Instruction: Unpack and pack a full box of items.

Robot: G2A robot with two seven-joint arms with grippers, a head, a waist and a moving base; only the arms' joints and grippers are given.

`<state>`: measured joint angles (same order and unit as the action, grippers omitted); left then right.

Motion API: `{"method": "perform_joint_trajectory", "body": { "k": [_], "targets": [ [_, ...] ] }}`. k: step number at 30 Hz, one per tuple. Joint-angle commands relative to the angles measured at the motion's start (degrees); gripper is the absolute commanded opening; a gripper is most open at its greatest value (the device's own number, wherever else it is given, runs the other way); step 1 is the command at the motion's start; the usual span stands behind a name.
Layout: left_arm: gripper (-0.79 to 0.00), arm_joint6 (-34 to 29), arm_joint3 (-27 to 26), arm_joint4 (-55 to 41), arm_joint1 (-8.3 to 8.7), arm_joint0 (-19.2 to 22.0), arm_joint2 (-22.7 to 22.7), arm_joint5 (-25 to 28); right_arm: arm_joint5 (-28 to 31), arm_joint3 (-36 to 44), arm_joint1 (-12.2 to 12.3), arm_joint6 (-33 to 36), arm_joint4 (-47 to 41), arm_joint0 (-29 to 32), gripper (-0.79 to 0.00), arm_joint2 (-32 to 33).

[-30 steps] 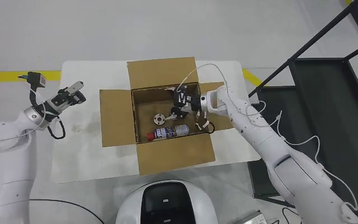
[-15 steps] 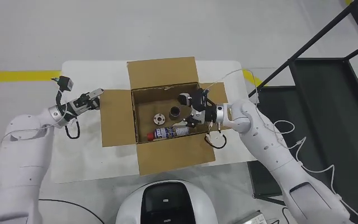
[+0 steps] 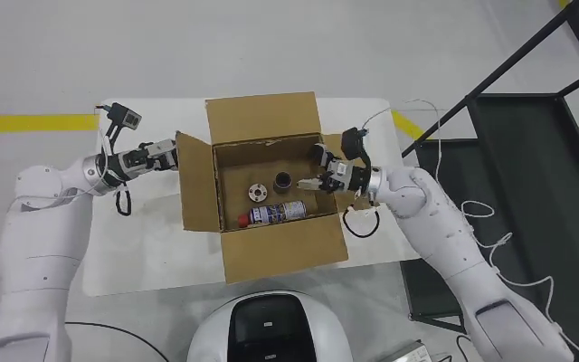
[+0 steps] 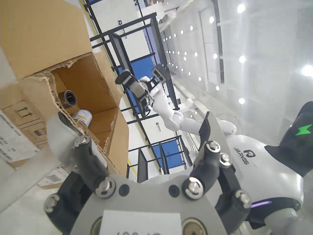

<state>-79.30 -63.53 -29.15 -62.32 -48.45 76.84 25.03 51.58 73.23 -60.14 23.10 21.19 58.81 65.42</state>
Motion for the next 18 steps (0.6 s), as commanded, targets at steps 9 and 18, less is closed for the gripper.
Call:
{"method": "perform_joint_trajectory", "body": {
  "k": [9,18],
  "targets": [
    [0.000,4.5,2.4,4.4,-2.56,4.2,-11.3,4.4,-10.7,-11.1,3.4,17.8,-39.4,5.5,0.000,13.2],
    [0.000,8.1,5.5,12.1,-3.37,6.4,-17.8,8.1,-12.0,-23.6,2.7,25.4,-45.8,3.8,0.000,11.2]
  ]
}}
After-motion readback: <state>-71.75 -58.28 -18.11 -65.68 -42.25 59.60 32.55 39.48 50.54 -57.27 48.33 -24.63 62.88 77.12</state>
